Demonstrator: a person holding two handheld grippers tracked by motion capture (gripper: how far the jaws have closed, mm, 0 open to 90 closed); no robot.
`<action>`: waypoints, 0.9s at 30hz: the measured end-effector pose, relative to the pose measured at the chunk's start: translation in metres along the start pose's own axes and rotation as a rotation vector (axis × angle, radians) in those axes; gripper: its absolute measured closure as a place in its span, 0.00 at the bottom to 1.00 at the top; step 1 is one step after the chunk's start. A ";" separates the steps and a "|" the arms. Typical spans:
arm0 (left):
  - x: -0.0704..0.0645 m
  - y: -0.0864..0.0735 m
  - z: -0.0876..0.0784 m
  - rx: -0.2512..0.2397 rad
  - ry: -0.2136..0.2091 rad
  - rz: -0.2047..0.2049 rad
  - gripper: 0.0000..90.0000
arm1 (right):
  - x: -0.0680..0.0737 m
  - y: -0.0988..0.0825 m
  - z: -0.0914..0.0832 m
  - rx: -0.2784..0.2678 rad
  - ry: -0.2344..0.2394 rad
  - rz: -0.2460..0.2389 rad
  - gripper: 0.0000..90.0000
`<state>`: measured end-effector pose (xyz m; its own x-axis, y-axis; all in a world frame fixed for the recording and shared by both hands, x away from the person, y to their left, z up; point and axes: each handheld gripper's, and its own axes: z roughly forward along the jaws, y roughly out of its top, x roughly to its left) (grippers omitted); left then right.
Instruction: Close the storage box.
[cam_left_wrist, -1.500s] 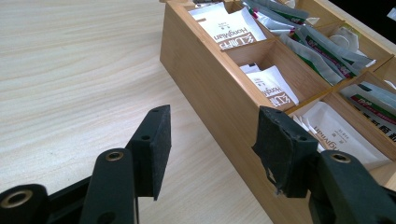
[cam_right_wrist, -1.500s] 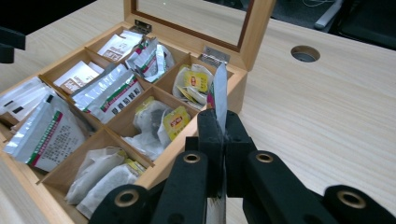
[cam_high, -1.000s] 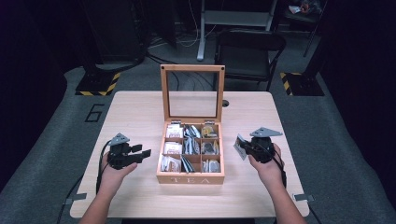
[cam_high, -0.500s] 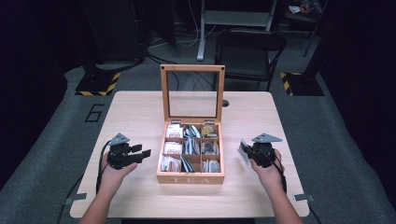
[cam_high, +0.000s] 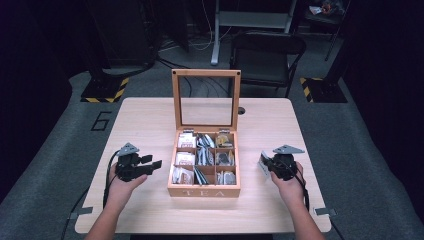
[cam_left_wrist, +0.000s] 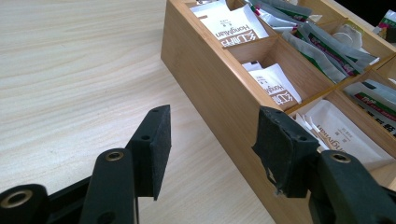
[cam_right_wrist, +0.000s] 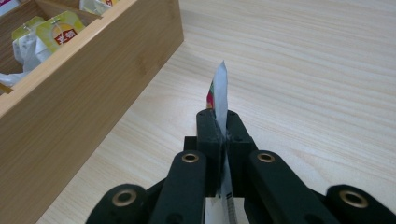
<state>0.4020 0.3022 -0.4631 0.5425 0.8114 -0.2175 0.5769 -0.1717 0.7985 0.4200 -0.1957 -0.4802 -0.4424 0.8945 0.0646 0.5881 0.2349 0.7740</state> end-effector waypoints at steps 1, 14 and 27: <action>-0.001 -0.001 0.001 -0.008 0.004 -0.007 0.51 | -0.001 -0.001 0.000 0.000 -0.011 0.004 0.97; -0.001 -0.001 0.001 -0.008 0.001 -0.009 0.51 | -0.016 -0.005 -0.002 0.000 -0.052 0.044 0.89; 0.001 0.000 -0.001 -0.006 0.000 -0.001 0.51 | -0.020 -0.007 -0.007 0.022 -0.095 0.028 0.67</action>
<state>0.4019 0.3038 -0.4628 0.5418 0.8118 -0.2181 0.5740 -0.1678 0.8015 0.4199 -0.2174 -0.4825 -0.3597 0.9327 0.0249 0.6145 0.2168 0.7585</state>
